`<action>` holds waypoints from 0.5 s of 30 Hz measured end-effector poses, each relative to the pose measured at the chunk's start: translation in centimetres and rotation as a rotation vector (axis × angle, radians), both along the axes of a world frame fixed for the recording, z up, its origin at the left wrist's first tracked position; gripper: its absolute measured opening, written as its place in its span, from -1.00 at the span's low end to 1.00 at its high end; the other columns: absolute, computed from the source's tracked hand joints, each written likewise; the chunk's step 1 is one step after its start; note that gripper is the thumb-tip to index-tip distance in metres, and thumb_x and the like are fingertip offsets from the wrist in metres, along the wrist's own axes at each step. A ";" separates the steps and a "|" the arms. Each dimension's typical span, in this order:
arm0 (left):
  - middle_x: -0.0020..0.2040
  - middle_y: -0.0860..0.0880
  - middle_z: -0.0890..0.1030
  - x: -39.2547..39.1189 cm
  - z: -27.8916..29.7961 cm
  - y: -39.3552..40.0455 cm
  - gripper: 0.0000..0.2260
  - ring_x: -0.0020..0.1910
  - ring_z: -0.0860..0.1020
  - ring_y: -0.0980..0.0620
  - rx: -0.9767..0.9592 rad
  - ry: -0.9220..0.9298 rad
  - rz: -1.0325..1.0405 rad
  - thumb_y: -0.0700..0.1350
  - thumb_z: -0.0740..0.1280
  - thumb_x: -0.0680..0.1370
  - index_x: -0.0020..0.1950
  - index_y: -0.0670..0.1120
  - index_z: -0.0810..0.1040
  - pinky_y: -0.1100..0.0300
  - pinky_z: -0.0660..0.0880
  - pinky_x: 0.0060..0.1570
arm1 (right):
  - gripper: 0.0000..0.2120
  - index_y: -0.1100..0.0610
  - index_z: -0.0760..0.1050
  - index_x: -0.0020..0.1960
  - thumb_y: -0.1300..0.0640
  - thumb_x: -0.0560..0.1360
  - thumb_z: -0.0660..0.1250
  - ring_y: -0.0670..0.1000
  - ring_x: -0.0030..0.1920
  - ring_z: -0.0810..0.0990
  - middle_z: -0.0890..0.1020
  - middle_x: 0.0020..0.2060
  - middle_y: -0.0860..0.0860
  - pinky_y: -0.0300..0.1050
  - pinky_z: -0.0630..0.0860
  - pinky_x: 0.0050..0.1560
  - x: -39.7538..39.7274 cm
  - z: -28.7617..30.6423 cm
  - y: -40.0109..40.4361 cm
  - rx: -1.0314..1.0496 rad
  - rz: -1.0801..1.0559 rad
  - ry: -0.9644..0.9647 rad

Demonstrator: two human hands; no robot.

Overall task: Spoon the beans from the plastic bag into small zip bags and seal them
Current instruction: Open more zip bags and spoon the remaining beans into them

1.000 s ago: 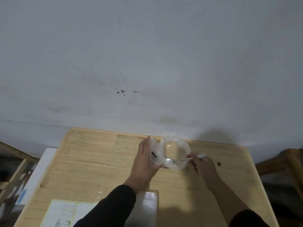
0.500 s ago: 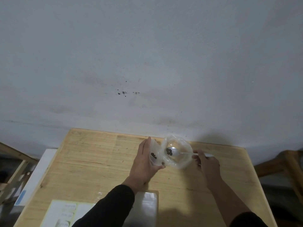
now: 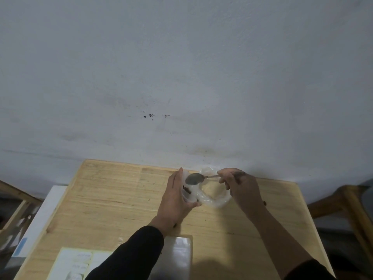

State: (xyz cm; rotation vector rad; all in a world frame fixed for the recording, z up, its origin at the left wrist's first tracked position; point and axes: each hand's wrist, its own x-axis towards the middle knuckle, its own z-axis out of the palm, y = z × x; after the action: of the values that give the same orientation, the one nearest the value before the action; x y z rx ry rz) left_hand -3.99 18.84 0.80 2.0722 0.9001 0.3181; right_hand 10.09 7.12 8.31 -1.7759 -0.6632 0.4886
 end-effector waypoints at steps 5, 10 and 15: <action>0.43 0.15 0.11 -0.3 0.1 0.2 0.04 0.24 0.07 0.38 -0.029 -0.010 0.006 0.10 0.56 0.26 0.53 0.03 -0.06 0.74 0.07 -0.07 | -0.81 0.13 0.61 -0.18 0.22 0.54 0.26 -0.10 -0.45 0.41 0.55 -0.49 -0.08 -0.26 0.35 -0.45 1.5 -1.8 -1.0 0.111 -0.230 0.113; 0.42 0.14 0.14 0.1 0.1 0.4 0.04 0.20 0.05 0.45 -0.025 -0.008 0.019 0.12 0.56 0.27 0.53 -0.01 -0.04 0.76 0.04 -0.02 | -0.75 0.06 0.61 -0.27 0.14 0.54 0.27 -0.14 -0.51 0.41 0.54 -0.55 -0.09 -0.15 0.37 -0.37 2.6 -5.4 -2.4 -0.118 -0.263 0.070; 0.41 0.14 0.16 0.4 -0.1 0.5 0.01 0.19 0.04 0.47 -0.022 -0.002 0.024 0.09 0.55 0.30 0.53 -0.03 -0.02 0.77 0.01 0.00 | -0.77 0.12 0.63 -0.21 0.14 0.55 0.26 -0.19 -0.51 0.44 0.57 -0.48 -0.05 -0.17 0.37 -0.35 2.2 -6.7 -2.2 -0.171 -0.188 0.117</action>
State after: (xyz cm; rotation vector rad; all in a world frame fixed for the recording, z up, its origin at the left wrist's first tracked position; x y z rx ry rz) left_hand -3.56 19.33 0.72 2.0420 0.9243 0.3214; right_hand 12.34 4.87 1.63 -1.9315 -0.3774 0.5286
